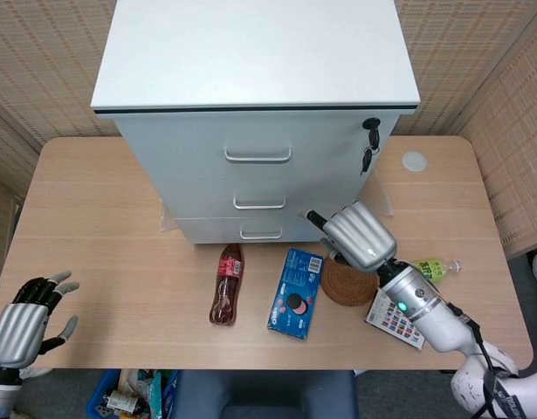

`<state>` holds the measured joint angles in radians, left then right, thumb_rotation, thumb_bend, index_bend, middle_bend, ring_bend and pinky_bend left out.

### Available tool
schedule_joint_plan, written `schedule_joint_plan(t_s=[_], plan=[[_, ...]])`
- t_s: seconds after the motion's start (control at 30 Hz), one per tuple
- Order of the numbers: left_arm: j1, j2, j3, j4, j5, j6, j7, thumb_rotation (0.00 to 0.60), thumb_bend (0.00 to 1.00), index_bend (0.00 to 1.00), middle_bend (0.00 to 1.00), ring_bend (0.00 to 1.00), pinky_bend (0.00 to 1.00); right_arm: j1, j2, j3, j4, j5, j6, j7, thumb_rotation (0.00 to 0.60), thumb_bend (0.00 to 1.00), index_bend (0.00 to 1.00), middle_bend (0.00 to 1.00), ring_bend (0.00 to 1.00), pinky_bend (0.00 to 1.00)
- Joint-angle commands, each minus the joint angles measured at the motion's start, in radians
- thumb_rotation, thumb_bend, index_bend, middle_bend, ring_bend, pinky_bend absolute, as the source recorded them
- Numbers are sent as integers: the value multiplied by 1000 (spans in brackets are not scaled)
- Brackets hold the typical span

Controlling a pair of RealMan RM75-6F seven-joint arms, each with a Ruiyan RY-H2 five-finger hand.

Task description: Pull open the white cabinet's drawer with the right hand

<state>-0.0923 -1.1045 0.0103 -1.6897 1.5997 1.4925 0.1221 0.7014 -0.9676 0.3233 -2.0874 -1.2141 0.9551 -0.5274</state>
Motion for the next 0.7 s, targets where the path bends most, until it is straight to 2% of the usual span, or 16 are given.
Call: schedule_joint_plan(t_s=[0.03, 0.3, 0.7], plan=[[0, -2, 0, 3, 1, 0, -2, 600, 336, 265, 187, 204, 166, 40, -16, 6, -15, 50, -12, -51, 600, 412, 222, 918, 979, 781], [1, -5, 0, 14, -3, 0, -13, 600, 336, 265, 187, 204, 165, 120, -79, -5, 2, 142, 15, -144, 600, 412, 222, 918, 979, 780], [0, -7, -2, 27, -12, -4, -27, 600, 337, 265, 187, 204, 165, 193, -155, -17, 46, 206, 76, -212, 600, 412, 223, 918, 979, 780]])
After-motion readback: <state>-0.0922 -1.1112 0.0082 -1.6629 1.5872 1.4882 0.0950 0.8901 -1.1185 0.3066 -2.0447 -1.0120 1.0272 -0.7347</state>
